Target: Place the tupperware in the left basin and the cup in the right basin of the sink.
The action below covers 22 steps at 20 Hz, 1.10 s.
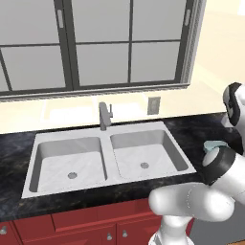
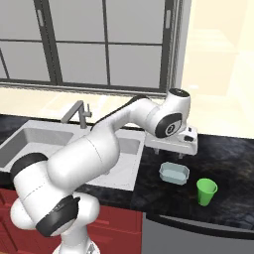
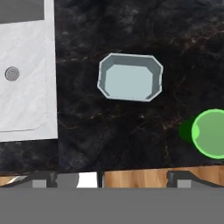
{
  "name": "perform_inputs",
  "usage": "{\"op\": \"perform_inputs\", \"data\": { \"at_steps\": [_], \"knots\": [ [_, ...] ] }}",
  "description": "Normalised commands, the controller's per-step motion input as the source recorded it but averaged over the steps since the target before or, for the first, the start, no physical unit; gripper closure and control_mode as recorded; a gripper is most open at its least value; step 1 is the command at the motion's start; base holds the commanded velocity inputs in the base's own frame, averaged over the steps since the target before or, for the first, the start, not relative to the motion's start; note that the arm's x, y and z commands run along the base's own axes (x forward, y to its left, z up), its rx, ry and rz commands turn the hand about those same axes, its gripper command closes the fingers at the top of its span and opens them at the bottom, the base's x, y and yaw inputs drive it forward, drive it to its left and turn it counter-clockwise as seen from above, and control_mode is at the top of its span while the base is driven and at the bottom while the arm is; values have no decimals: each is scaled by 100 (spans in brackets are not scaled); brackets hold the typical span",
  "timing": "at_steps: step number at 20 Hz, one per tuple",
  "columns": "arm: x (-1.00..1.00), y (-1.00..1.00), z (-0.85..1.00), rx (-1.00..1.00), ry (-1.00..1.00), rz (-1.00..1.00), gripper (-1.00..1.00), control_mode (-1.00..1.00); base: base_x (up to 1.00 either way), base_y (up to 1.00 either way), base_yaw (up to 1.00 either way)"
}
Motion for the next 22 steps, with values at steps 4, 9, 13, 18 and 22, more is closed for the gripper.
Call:
{"op": "perform_inputs", "data": {
  "at_steps": [4, 9, 13, 18, 22],
  "knots": [
    [-8, -21, -8, 0, 0, -4, -100, -100, 0, 0, 0],
    [0, -29, -22, 0, -1, -7, -100, -100, 0, 0, 0],
    [0, -34, -34, 0, 0, -10, -100, -100, 0, 0, 0],
    [0, -39, -27, 0, 1, -1, -100, -100, 0, 0, 0],
    [0, -42, -20, 0, 5, 0, -100, -100, 0, 0, 0]
  ]
}}
